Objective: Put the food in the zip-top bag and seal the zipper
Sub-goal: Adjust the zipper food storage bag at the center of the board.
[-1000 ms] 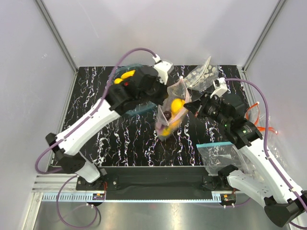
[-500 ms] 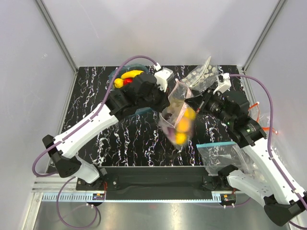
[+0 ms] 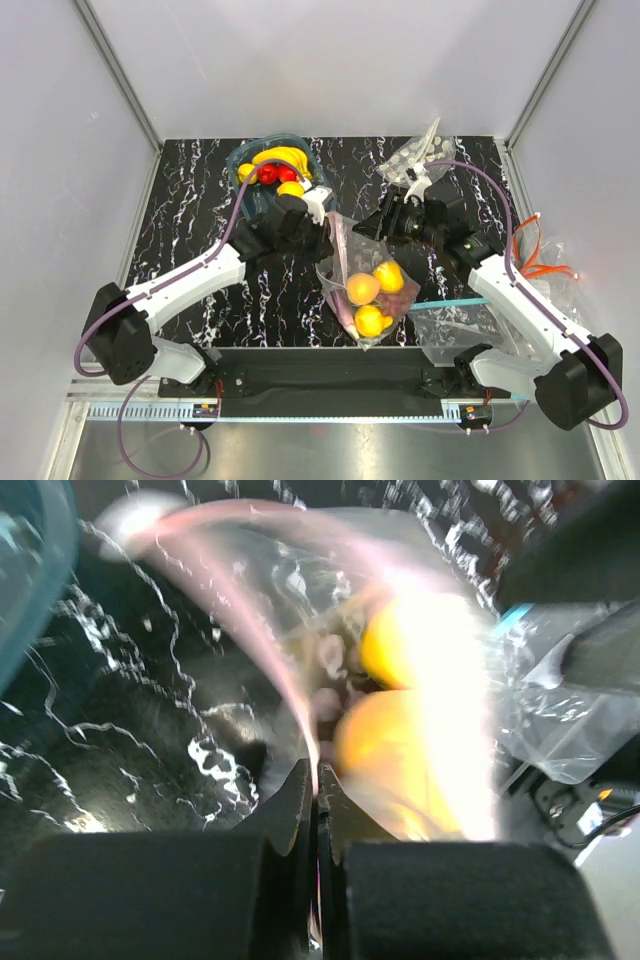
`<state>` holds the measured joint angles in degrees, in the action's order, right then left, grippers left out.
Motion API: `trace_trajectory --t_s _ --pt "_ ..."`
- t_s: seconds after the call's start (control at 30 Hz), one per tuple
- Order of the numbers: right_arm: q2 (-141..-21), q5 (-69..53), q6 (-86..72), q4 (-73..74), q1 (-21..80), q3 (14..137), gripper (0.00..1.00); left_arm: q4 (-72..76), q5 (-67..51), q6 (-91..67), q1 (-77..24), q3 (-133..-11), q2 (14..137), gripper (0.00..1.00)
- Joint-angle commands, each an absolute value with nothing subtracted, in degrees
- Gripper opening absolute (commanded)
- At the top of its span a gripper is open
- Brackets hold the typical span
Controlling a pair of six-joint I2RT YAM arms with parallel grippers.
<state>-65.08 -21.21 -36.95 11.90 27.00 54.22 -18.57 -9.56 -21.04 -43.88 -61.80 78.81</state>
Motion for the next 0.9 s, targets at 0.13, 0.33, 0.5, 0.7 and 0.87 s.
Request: trace_trajectory --t_s 0.13,0.33,0.5,0.7,0.87 --pt "-62.6 -19.0 -30.8 12.1 27.3 57.2 0.64 -6.1 -10.5 -19.3 -43.6 -57.8 73.3 0.0" --pt "-64.9 -11.3 -21.9 20.5 27.2 65.0 0.62 -9.8 -10.2 -15.2 -43.2 -61.6 72.1 0.0" --pt "-62.3 -6.7 -18.8 17.4 25.7 63.6 0.5 -9.3 -13.8 -10.9 -42.9 -63.8 70.8 0.0" --pt "-61.1 -9.7 -14.8 14.3 23.2 63.1 0.6 -11.3 -18.9 -3.9 -43.0 -69.4 72.4 0.0" --pt "-60.9 -13.2 -14.7 12.1 22.6 59.7 0.65 -11.4 -16.7 2.8 -42.8 -71.8 72.9 0.0"
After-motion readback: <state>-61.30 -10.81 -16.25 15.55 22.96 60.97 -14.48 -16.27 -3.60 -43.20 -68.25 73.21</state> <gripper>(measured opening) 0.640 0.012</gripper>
